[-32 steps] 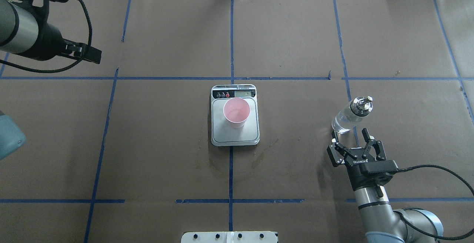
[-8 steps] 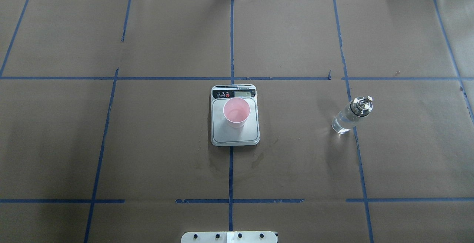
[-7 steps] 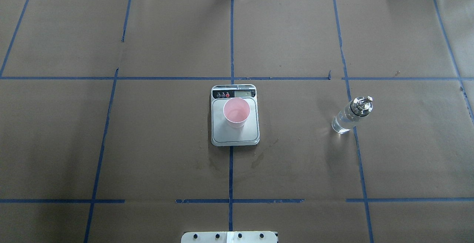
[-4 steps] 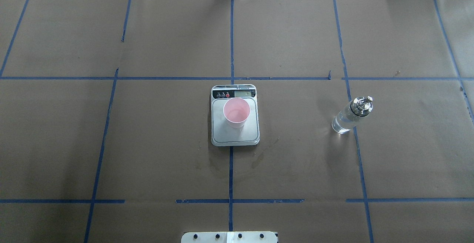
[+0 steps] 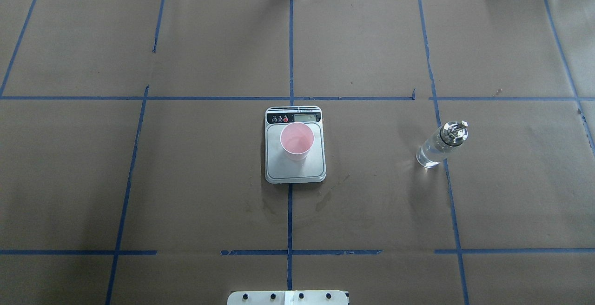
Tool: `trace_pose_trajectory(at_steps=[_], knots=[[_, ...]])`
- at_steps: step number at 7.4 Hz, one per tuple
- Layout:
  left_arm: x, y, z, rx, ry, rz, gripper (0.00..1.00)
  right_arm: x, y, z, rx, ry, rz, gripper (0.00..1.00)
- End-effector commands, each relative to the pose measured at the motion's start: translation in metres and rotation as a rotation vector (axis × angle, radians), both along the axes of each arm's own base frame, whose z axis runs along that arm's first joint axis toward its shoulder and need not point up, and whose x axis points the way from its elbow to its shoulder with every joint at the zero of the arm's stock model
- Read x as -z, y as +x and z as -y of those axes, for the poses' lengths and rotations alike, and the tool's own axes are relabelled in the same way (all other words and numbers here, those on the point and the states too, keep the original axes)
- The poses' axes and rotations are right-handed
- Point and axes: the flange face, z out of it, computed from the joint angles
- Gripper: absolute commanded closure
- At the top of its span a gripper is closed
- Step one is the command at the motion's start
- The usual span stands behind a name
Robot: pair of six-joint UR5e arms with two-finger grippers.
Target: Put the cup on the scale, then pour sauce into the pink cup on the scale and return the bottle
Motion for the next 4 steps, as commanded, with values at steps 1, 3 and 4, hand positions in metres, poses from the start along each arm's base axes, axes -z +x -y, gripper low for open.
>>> trace_pose_trajectory(at_steps=[1,3,4], knots=[[-0.015,0.002,-0.014,-0.003,-0.026,-0.003,0.00,-0.001,-0.001,0.000,0.001,-0.004,0.000,0.00],[-0.002,0.002,-0.013,0.000,-0.007,0.002,0.00,-0.001,-0.002,0.001,0.001,-0.002,0.000,0.00],[-0.005,0.003,-0.012,-0.004,-0.012,0.004,0.00,-0.001,-0.001,0.001,0.001,-0.002,-0.002,0.00]])
